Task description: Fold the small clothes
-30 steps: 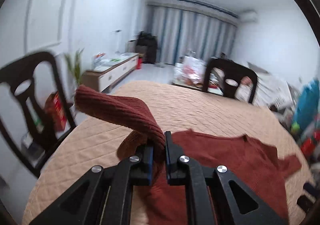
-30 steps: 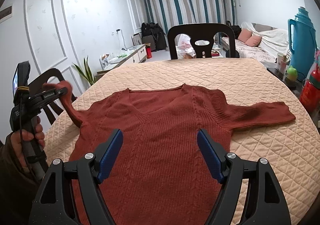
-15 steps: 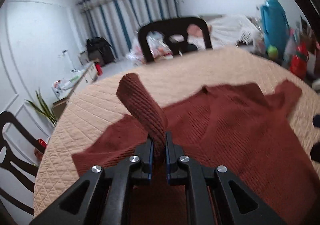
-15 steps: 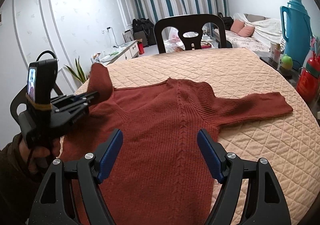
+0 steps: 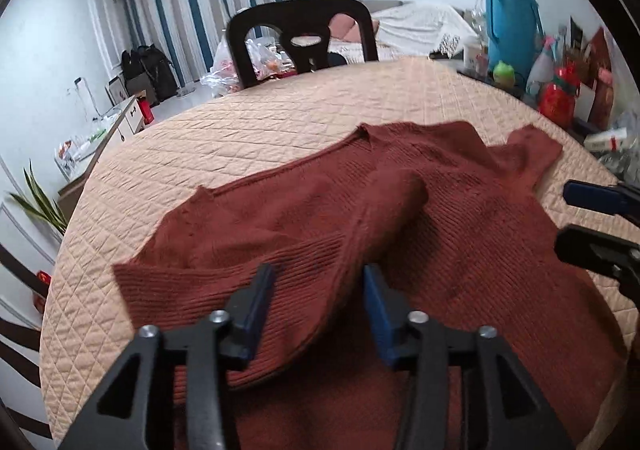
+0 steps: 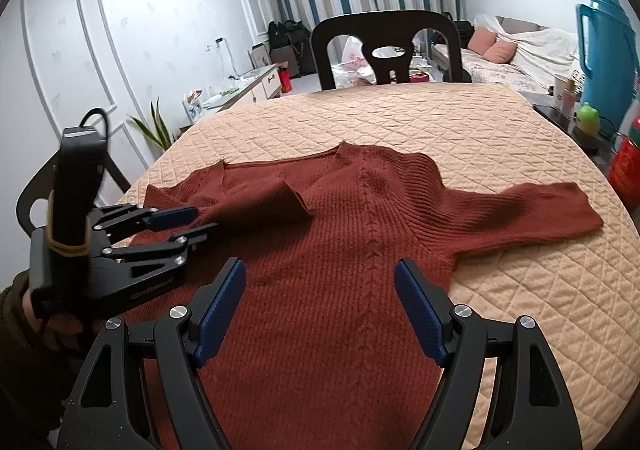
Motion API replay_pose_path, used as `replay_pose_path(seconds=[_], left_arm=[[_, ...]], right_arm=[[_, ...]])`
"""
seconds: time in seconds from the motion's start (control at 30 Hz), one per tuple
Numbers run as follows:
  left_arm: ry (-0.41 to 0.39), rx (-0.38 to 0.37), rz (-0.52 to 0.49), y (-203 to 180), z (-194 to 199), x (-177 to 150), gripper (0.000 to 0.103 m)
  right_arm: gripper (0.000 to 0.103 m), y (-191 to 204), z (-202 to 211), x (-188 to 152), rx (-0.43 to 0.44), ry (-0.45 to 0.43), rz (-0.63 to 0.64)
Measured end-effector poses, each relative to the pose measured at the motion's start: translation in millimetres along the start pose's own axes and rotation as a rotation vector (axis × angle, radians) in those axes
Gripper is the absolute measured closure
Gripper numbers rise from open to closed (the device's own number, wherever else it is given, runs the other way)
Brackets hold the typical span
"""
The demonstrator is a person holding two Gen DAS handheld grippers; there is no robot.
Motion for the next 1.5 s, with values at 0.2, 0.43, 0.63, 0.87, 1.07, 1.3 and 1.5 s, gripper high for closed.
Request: replay_pose_path(seconds=[0.2, 0.43, 0.63, 0.87, 1.07, 1.3, 1.5], left_arm=[[-0.052, -0.065, 0.142, 47, 28, 3, 0.038], [-0.034, 0.129, 0.192, 105, 17, 14, 0.037], [0.063, 0.138, 0.25, 120, -5, -5, 0.037], [0.06, 0.126, 0.297, 139, -6, -16, 0.045], [0.052, 0.126, 0.318, 149, -8, -17, 0.045], [0.008, 0.114, 0.349, 162, 7, -14, 0.045], [-0.042, 0.058, 0.383, 167, 29, -14, 0.044]], right_arm=[[0.026, 6, -19, 20, 0.082, 0.017, -0.009], [0.026, 17, -65, 30, 0.096, 0.106, 0.039], [0.027, 17, -98, 9, 0.069, 0.221, 0.047], [0.051, 24, -108, 7, 0.069, 0.248, 0.085], [0.094, 34, -107, 10, 0.08, 0.253, 0.089], [0.098, 66, -87, 41, 0.2, 0.128, 0.104], [0.098, 130, -61, 85, 0.378, 0.006, 0.176]])
Point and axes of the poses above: each gripper's, at about its wrist camera, not at the fingertips, and z roughly against the way its jaws point, y to its left, x to its top, the point moved 10 cm from there along -z, roughly the way its jaws point, and after that the axes turned 7 degrees about z, right-handed, at the moved point
